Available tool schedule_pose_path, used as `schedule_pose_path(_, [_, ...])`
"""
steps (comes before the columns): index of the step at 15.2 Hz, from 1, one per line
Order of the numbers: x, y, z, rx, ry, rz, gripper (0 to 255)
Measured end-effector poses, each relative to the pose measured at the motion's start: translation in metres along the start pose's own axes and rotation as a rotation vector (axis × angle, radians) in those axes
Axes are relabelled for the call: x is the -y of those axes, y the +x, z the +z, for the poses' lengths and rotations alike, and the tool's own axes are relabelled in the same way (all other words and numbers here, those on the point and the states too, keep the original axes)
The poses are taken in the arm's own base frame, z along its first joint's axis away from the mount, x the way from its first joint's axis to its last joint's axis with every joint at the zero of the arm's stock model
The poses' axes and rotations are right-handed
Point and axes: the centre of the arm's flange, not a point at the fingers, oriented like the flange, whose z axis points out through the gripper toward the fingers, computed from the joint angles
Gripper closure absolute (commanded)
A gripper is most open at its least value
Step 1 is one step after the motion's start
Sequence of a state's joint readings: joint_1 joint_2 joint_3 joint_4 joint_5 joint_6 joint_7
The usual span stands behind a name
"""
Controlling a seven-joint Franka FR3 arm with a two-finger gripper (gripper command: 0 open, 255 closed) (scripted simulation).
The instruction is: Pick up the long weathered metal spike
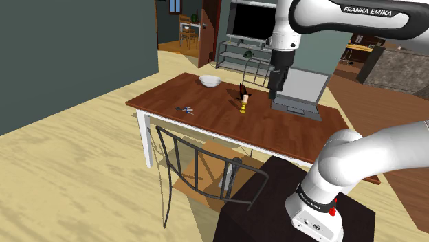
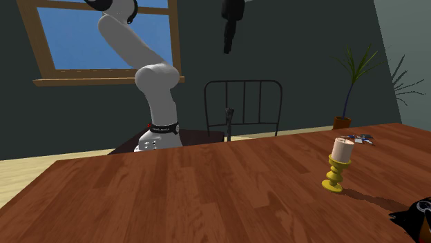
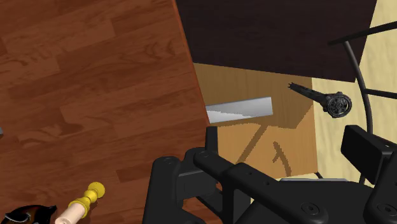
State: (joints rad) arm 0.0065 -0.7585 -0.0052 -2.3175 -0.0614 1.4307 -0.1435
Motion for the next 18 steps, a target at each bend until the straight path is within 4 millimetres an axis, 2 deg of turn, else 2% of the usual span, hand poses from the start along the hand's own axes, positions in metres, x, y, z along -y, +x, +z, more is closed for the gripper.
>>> schedule_pose_path(2, [0.004, -0.001, 0.005, -0.003, 0.001, 0.002, 0])
schedule_pose_path(5, [0.024, 0.002, 0.031, -0.018, 0.005, 0.014, 0])
schedule_pose_path(10, [0.061, 0.003, 0.083, -0.048, 0.012, 0.037, 0])
schedule_pose_path(18, [0.119, 0.016, 0.171, -0.096, 0.024, 0.078, 0])
